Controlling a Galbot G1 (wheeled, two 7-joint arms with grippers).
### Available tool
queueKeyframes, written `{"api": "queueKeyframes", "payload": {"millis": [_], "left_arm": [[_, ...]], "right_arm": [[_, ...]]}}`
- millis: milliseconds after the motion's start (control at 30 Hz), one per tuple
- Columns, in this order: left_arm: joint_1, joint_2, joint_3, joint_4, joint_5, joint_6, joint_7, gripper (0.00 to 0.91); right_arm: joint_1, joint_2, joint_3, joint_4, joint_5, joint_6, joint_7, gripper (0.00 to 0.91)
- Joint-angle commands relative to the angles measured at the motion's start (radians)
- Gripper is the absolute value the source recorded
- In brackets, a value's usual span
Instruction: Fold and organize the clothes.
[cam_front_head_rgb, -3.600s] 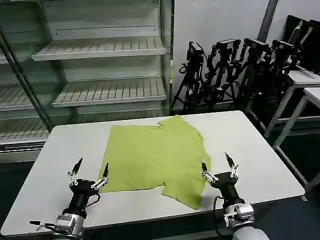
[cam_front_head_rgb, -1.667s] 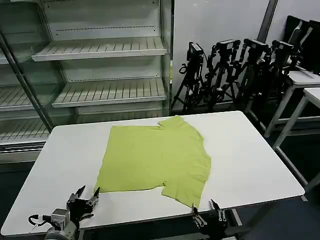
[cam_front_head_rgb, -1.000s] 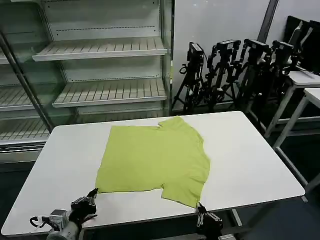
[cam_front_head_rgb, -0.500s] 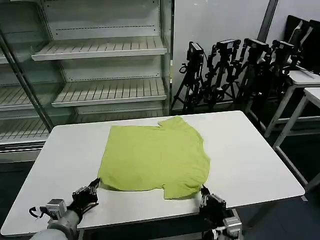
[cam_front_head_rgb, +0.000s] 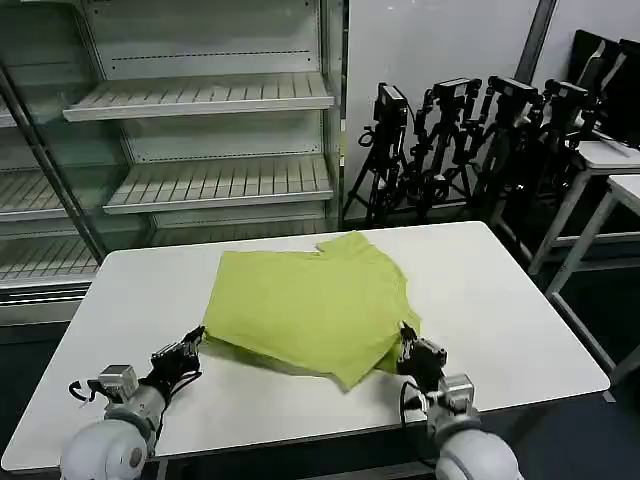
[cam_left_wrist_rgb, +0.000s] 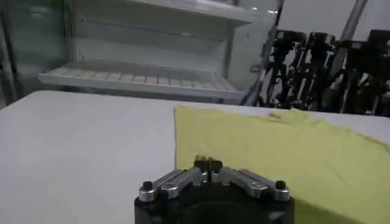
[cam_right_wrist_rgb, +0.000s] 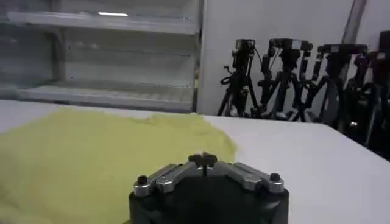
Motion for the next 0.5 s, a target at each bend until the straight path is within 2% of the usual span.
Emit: {"api": "queueKeyframes", "payload": {"millis": [33,500], "left_arm": [[-0.092,0.009,0.010,0.088,-0.012,-0.001,-0.002,0.010],[-0.125,0.030,0.031,0.171,-0.012,-0.001,0.008,0.010]], "right_arm": [[0.127,-0.004,-0.007,-0.080,0.014,-0.009,0.000,0.000],[0.325,0.027,-0.088,-0.253,0.014,-0.012,-0.019,0.000]]}}
